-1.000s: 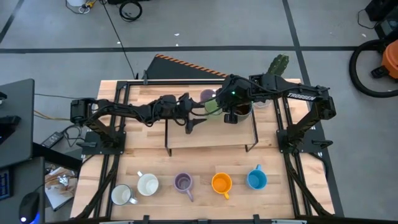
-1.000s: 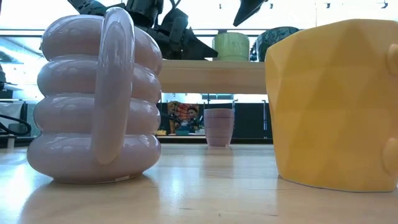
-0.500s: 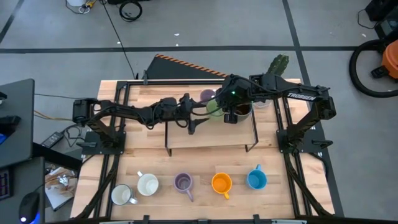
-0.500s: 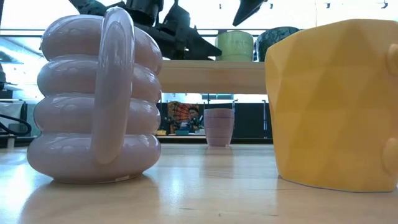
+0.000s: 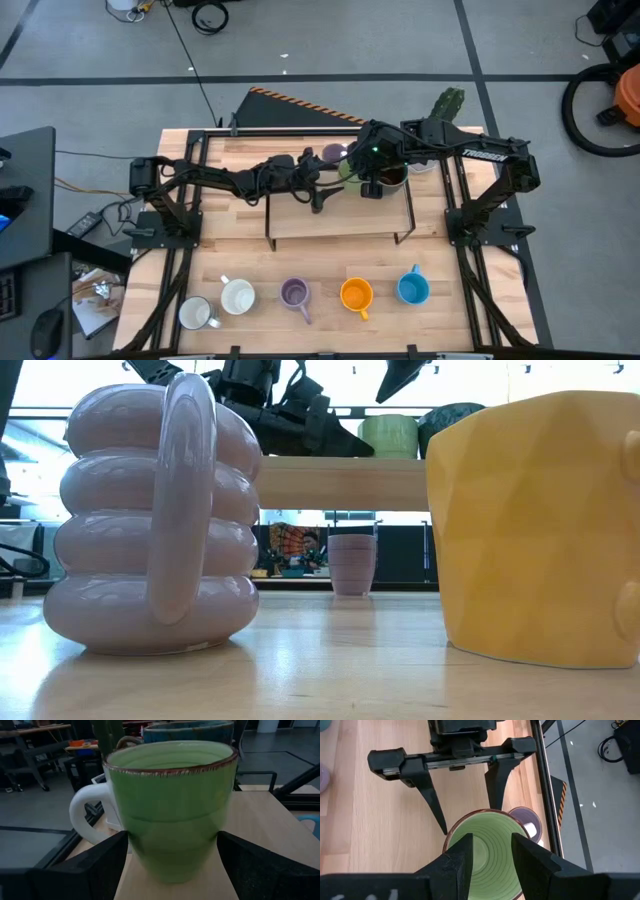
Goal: Place coffee mugs
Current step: Put the green mug on the shelf, then put the top purple mug on the shelf
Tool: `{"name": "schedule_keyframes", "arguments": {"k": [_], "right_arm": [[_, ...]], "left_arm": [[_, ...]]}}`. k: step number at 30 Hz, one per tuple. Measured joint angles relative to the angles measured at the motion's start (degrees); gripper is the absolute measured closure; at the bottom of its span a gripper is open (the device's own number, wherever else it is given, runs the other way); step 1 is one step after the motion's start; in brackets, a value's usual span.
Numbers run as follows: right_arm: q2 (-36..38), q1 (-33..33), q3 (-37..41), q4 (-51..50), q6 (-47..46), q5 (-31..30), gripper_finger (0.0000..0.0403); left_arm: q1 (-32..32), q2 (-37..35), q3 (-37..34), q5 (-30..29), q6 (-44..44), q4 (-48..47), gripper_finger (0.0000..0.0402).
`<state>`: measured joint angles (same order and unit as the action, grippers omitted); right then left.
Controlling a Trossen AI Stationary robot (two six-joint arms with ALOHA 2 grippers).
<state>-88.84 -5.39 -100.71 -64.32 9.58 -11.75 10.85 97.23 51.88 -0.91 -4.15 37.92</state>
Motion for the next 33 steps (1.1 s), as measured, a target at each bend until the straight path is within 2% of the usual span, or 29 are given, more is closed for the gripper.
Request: {"name": "schedule_keyframes", "arguments": {"k": [9,14,20,26,30,33], "right_arm": [[0.0,0.0,0.0,-0.7,-0.4,0.0,0.0263],[0.0,0.0,-0.8,-6.1,-1.0,-2.4,0.0263],[0.0,0.4,-2.7,-8.0,-2.6,-2.5,0.0263],[0.2,5.3,-3.9,-9.6,-4.4,-4.4,0.0263],[1.4,9.2,-4.4,-9.5,-4.8,-9.3,0.0263],[2.7,10.5,-4.4,-9.5,-6.3,-9.7,0.0263]], "left_arm": [[0.2,-0.3,0.0,0.2,-1.5,-2.5,0.0088],[1.0,-2.6,0.0,1.1,-1.5,-7.1,0.0088],[1.6,-5.5,0.0,1.3,-1.7,-9.2,0.0088],[1.1,-13.2,0.0,3.7,-2.2,-20.3,0.0088],[-0.3,-19.1,0.0,2.3,-4.0,-29.4,0.0088],[0.5,-23.3,0.0,1.7,-1.2,-35.2,0.0088]]}}
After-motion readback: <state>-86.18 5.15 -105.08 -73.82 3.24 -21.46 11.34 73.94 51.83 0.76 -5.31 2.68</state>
